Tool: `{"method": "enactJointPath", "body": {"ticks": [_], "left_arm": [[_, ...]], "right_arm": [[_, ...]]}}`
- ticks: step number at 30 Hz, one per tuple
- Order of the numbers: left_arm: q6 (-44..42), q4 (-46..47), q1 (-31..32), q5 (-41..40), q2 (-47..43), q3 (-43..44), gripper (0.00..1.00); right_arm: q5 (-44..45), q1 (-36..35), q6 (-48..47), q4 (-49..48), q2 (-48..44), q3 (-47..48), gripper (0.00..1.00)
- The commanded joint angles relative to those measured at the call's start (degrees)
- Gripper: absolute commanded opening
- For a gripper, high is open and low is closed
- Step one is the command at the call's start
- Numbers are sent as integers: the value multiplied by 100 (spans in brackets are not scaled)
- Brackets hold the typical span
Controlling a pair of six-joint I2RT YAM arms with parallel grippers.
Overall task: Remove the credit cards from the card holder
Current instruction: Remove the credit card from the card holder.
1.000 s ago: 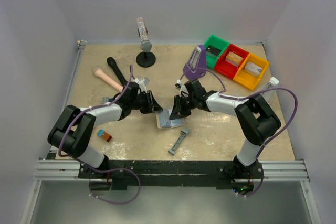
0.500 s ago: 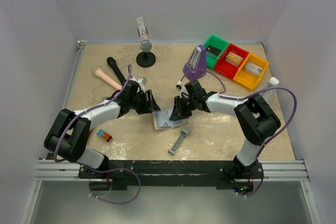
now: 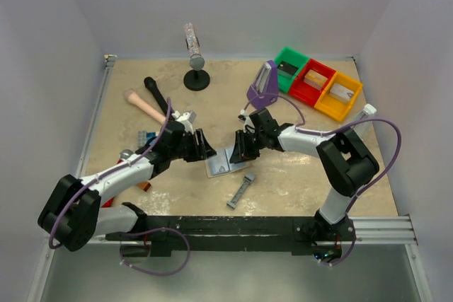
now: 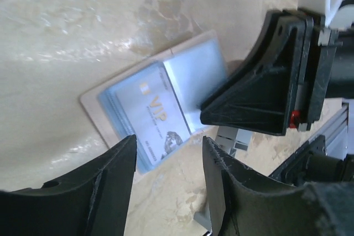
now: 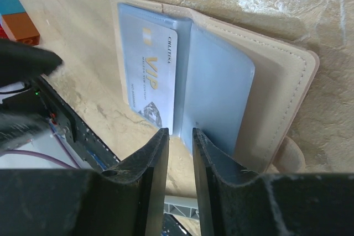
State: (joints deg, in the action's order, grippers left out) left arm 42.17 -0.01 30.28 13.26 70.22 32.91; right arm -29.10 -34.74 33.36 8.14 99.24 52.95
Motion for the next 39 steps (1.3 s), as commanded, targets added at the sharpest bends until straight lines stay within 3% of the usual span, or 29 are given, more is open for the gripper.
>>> {"method": "enactJointPath", "body": {"ticks": [1,8,18,39], "left_arm": [[370,897,434,-139,272,-135,52],[695,1503,470,-394,739,-486,41],[740,1601,470,-534,1056,-575,34],[564,1284,479,-649,924,-636,32]], "right_arm": [[-16,20,-41,-172,-195,32,31],[-78,11,-84,-296,-388,5,38],[-280,-120,-278,38,-81,479,38],[-324,-261,-252,197,500,699,36]]}}
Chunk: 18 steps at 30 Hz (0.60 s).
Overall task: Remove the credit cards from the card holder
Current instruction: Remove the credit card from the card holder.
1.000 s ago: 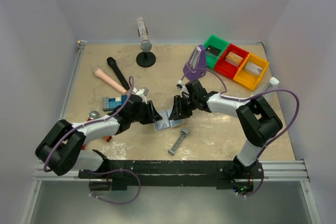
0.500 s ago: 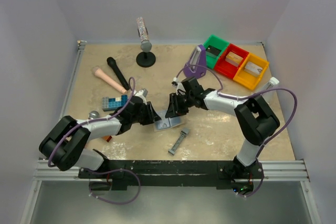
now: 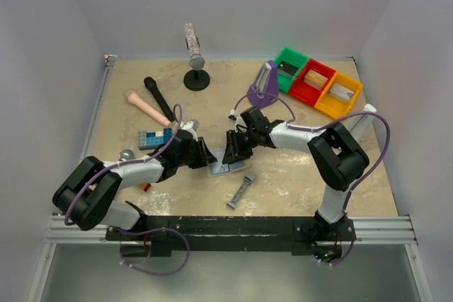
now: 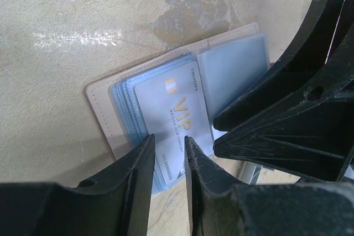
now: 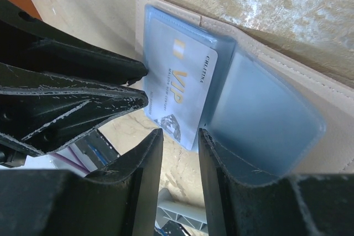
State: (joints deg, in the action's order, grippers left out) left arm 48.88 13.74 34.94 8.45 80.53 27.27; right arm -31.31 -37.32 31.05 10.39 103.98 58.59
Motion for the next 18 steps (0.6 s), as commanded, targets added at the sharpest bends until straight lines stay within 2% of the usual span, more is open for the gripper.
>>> {"method": "enactJointPath", "body": {"ticks": [1,7,13,18], "left_arm": [[-116,-99,13,-168,-108,-81,33],[-107,-108,13,-124,-108,-90,34],[-133,-196,4,-80,-231,-81,44],[-177,-266,4,-115,-214,-90,40]], "right_arm": [[-95,-3,-20,-29,34,135,36],[-147,-3,-2,-46,96,171,36],[-200,-3,59,-151,157,135,36],[-191,5,156,-257,149,118,34]]}}
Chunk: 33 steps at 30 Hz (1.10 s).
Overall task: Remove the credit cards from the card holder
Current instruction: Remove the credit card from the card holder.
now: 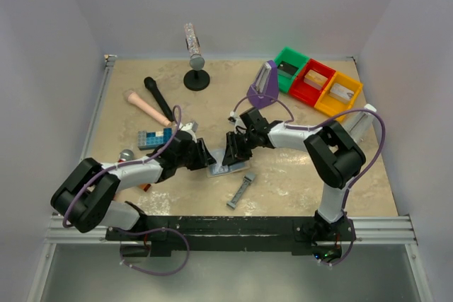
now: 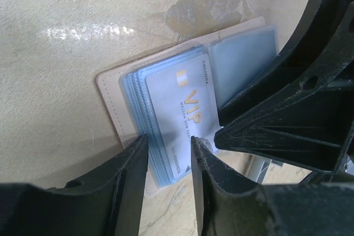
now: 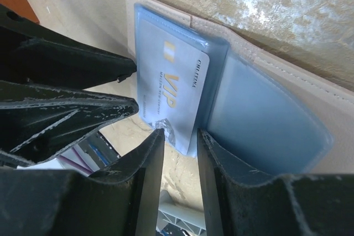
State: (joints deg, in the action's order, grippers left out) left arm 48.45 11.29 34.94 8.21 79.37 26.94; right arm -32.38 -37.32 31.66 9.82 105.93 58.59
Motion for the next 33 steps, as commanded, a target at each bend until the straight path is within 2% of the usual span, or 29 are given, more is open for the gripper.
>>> {"method": "enactJointPath", "body": {"ticks": [1,13,33], "left_arm": [[-134,-21,13,-91,-80,-48,38],[-134,57,4,-126,166,-127,20],[-169,189,4,-83,509,-163,7]], "right_arm": [[-84,-3,112,-235,-55,118,34],[-216,58,543,-868,-108,-128,33],[-524,181,1149,-2221,-178,-734,34]]}}
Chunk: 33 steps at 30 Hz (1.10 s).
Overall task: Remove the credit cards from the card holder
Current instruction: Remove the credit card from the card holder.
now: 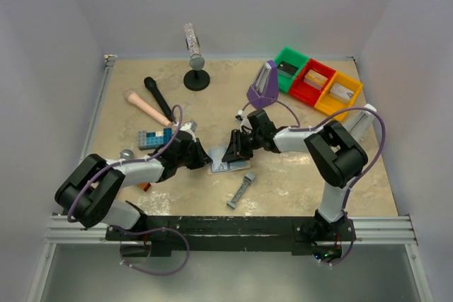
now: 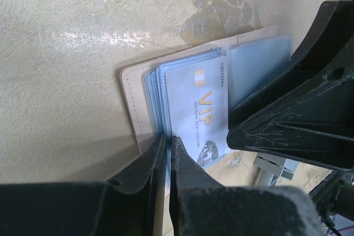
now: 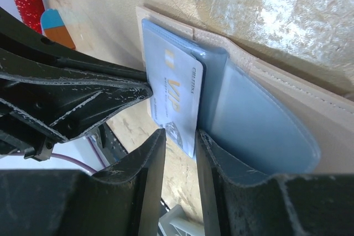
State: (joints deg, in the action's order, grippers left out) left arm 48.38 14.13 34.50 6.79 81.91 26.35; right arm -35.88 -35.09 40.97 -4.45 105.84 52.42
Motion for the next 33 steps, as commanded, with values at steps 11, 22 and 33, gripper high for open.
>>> {"method": "enactJointPath", "body": {"ticks": [11,22,33], "left_arm": [[-162,-68,57,86,282,-139,2],[-197,11,48,218,370,-121,0],[-189,248,57,455,493,-139,0]], "right_arm": [[204,11,227,-882,-468,-320,37],[116,37,394,-1180,-407,-391,36],[-200,90,763,-1946,-257,-488,35]]}}
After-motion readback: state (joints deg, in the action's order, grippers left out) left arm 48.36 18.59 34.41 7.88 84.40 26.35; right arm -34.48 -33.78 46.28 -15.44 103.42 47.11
